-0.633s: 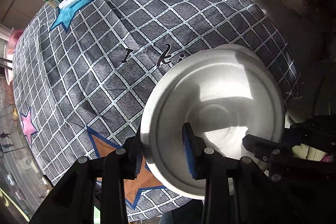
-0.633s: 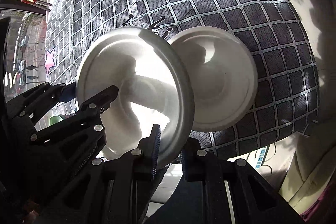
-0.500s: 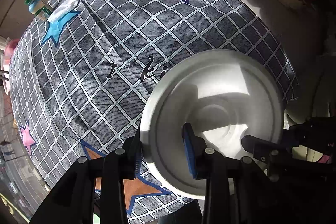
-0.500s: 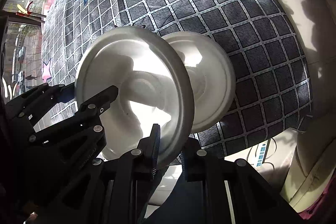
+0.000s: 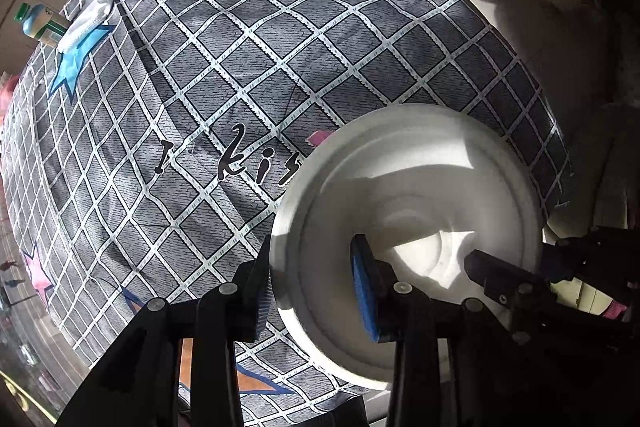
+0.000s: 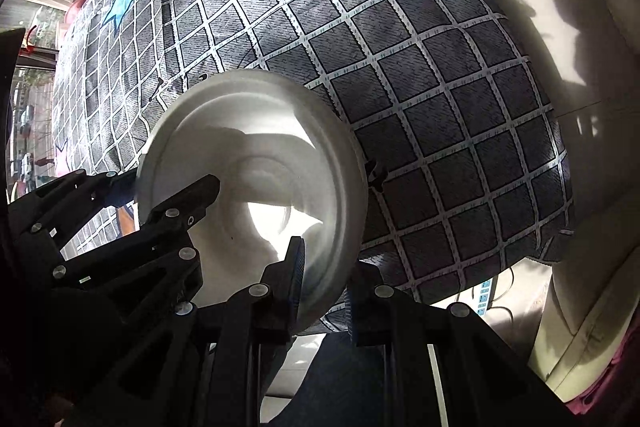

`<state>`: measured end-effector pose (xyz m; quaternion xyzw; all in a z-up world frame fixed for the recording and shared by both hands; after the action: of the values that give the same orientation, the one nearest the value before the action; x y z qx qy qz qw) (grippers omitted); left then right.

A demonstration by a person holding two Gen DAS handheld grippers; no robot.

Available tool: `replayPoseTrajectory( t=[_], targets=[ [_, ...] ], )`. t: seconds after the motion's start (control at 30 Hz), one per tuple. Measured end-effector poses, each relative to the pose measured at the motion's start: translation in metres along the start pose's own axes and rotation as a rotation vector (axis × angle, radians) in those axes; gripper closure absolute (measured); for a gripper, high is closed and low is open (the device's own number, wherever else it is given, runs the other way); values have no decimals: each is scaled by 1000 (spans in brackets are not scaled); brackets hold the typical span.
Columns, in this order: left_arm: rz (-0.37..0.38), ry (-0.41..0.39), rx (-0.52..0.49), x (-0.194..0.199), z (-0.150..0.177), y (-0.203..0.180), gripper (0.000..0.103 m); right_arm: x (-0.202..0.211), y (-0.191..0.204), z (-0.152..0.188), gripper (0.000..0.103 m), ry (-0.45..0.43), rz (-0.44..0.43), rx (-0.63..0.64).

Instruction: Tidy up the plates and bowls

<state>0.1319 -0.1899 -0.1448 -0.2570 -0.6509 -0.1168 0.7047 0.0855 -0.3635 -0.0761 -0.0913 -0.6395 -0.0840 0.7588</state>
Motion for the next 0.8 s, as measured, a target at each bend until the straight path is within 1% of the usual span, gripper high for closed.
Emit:
replayPoseTrajectory(
  t=[0.03,0.07,0.13,0.2,0.23,0.27,0.3,0.37,0.43,0.5,0.63,0.8],
  targets=[
    [-4,-1,1,0,0,0,55,0,1,-1,83,-2,3,4],
    [-12,-4,3,1,0,1,45,1,0,0,83,-5,8,9],
    [-36,-17,6,4,0,2,35,1,-1,0,82,-4,24,16],
    [-52,-23,15,5,1,6,33,1,-2,-1,71,0,33,17],
    [-54,-24,27,6,0,10,31,1,-4,-1,57,-4,44,14],
    [-52,-25,40,8,0,13,27,1,-6,-1,45,-12,56,9],
    [-50,-30,52,9,0,16,25,3,-8,0,41,-23,61,5],
    [-47,-41,68,13,3,20,22,5,-13,1,26,-35,53,-8],
    [-42,-35,78,13,6,24,22,6,-15,1,19,-40,43,-28],
    [-42,-22,86,11,10,28,22,5,-20,0,18,-40,48,-50],
    [-35,-1,106,8,18,35,22,-2,-26,1,18,-4,38,-95],
    [-34,2,122,9,22,44,22,-7,-24,5,18,11,49,-78]
  ],
)
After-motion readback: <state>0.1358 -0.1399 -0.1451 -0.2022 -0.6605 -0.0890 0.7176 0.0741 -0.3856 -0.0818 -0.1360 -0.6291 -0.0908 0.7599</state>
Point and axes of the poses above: each gripper's, at about its wrist camera, not at the fingertips, and x roughly against the way its jaws point, y to its left, z to its underside, the point moved 2 cm from there along -x, roughly the way its jaws point, and after that the axes turned 14 degrees about z, right-handed, at the moved point
